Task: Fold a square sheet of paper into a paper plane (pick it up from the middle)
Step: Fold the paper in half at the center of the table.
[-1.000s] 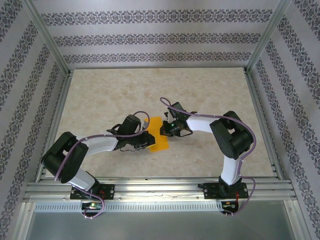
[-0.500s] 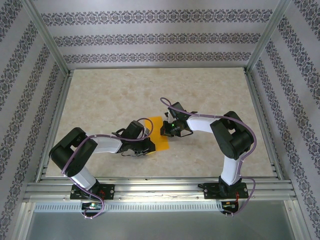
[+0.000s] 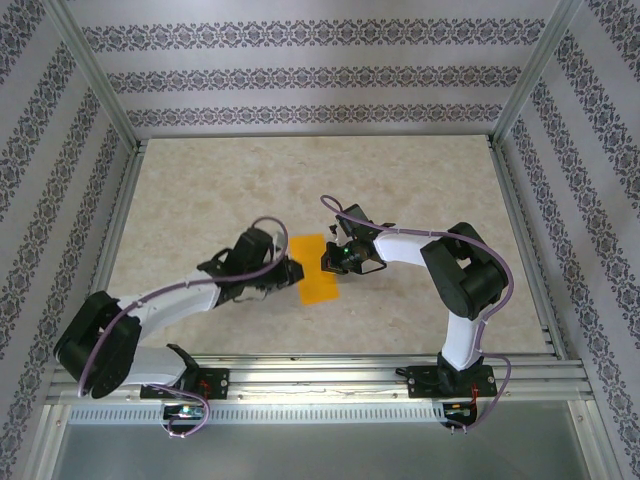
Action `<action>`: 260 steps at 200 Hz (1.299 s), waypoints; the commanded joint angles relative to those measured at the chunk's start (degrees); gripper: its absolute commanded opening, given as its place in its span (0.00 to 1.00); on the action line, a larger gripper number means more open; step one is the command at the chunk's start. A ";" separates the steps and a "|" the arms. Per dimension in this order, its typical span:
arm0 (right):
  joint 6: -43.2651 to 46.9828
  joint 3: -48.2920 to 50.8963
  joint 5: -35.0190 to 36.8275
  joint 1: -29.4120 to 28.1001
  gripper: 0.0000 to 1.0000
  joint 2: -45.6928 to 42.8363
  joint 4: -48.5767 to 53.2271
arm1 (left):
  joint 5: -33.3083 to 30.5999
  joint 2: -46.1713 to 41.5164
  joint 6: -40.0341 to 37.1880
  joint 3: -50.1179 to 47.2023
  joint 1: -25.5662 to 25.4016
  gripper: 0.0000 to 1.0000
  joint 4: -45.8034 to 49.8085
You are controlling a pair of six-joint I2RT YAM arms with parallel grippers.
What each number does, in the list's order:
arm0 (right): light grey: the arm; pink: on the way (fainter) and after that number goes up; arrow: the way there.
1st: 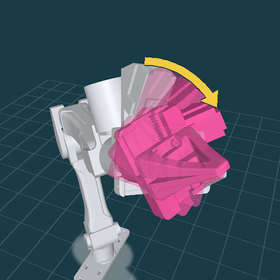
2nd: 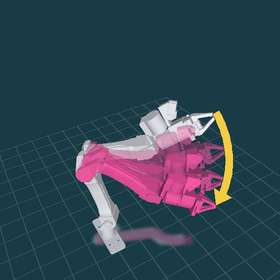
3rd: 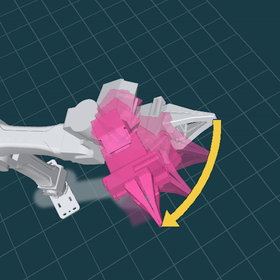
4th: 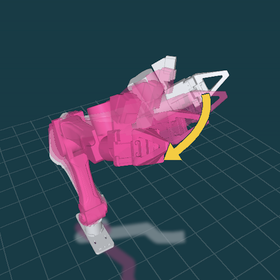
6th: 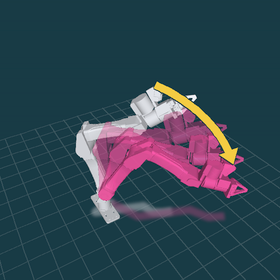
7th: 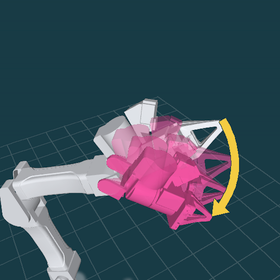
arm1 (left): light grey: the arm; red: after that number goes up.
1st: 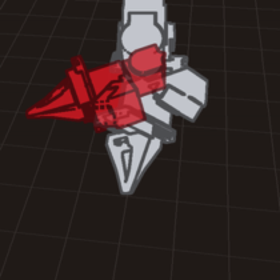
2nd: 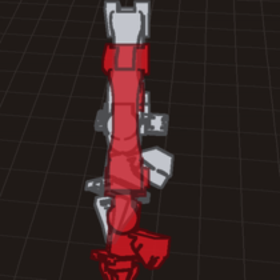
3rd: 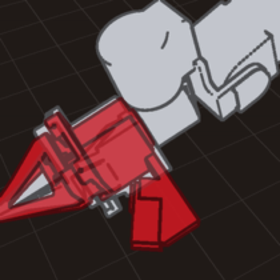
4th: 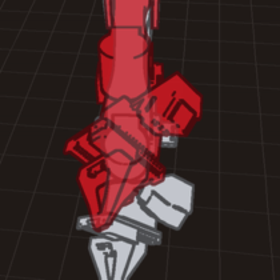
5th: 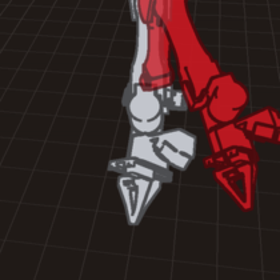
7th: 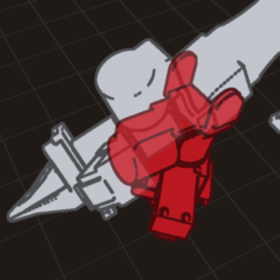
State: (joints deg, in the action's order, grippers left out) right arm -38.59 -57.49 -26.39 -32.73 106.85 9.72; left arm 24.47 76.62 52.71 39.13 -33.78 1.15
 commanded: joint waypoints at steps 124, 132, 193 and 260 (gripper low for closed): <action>0.27 1.34 3.45 0.39 0.00 0.86 6.39 | 14.93 26.09 -0.71 5.13 7.86 0.13 -13.46; 0.34 1.32 3.45 0.39 0.00 0.91 6.41 | 15.31 26.67 -0.96 4.60 7.79 0.13 -13.84; 0.33 -0.04 1.07 0.50 0.01 -2.00 6.17 | 11.24 29.04 -4.67 5.43 7.91 0.13 -9.50; -3.70 9.64 -2.02 6.93 0.20 -18.15 4.06 | 12.56 28.68 -8.11 11.68 7.95 0.17 -6.01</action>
State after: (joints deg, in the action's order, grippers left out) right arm -40.56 -51.55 -26.30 -27.83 92.18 13.41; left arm 38.52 104.88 47.72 48.34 -25.80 -7.09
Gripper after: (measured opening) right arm 0.200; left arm 0.152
